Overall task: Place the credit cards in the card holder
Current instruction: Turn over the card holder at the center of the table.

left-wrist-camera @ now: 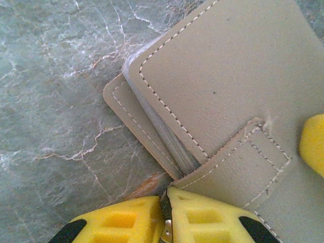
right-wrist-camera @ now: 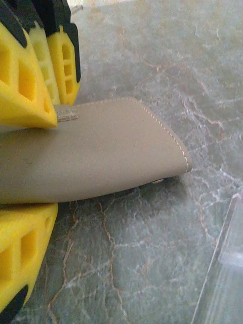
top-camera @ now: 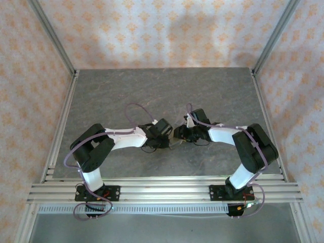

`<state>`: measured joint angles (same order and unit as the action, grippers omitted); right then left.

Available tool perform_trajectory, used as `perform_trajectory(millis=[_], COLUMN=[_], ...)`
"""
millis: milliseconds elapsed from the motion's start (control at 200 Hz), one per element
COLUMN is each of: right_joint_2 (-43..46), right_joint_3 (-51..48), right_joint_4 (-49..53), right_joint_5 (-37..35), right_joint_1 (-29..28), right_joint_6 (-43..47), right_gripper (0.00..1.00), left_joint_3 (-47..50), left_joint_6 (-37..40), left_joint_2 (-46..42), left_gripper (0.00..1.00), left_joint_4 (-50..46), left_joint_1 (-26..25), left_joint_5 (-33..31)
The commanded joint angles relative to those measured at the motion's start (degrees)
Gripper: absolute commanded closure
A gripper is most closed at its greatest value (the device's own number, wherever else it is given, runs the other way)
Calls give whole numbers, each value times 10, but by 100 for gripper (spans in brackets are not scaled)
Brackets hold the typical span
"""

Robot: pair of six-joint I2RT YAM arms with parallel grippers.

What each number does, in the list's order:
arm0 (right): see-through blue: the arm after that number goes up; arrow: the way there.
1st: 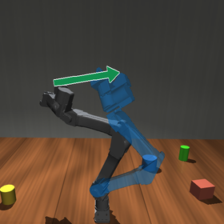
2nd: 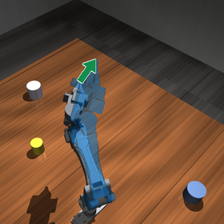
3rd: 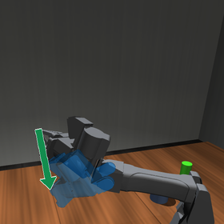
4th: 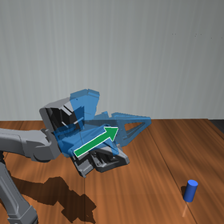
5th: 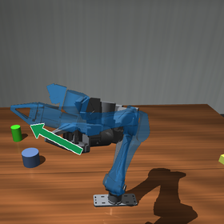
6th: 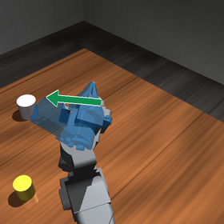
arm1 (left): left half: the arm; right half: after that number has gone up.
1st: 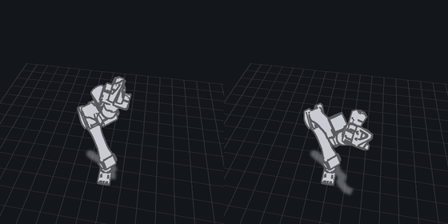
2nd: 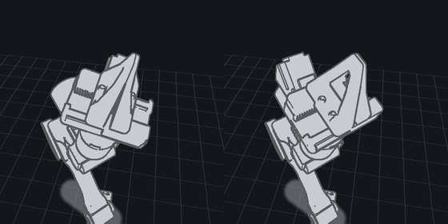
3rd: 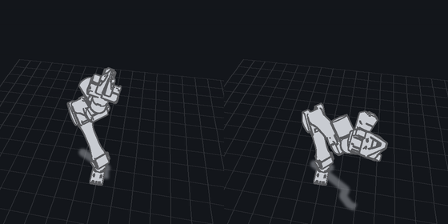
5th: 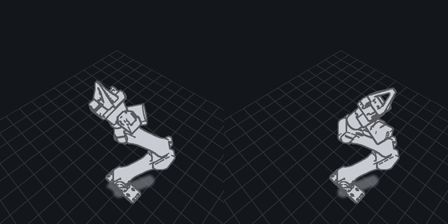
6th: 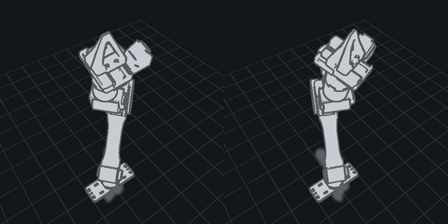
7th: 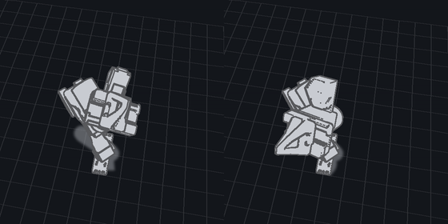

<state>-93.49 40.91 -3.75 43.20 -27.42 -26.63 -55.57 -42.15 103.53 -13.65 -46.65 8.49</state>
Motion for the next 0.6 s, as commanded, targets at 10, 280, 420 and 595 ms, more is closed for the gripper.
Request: perform_trajectory(millis=[10,280,420,595], right_joint_2=[18,147,284,373], right_joint_3=[-12,-36,-11,51], right_joint_4=[-102,18,241,452], right_joint_5=[119,5,-218,-465], right_joint_1=[-13,-10,-19,-61], right_joint_6=[-42,-15,24,43], right_gripper=[68,100,100,100], left_joint_3=[51,54,68,76], left_joint_6=[0,14,17,20], left_joint_2=[116,23,-55,-112], left_gripper=[84,82,74,70], left_joint_4=[-29,-70,-102,-139], left_joint_1=[-12,-5,12,31], left_joint_5=[-4,-4,-7,-20])
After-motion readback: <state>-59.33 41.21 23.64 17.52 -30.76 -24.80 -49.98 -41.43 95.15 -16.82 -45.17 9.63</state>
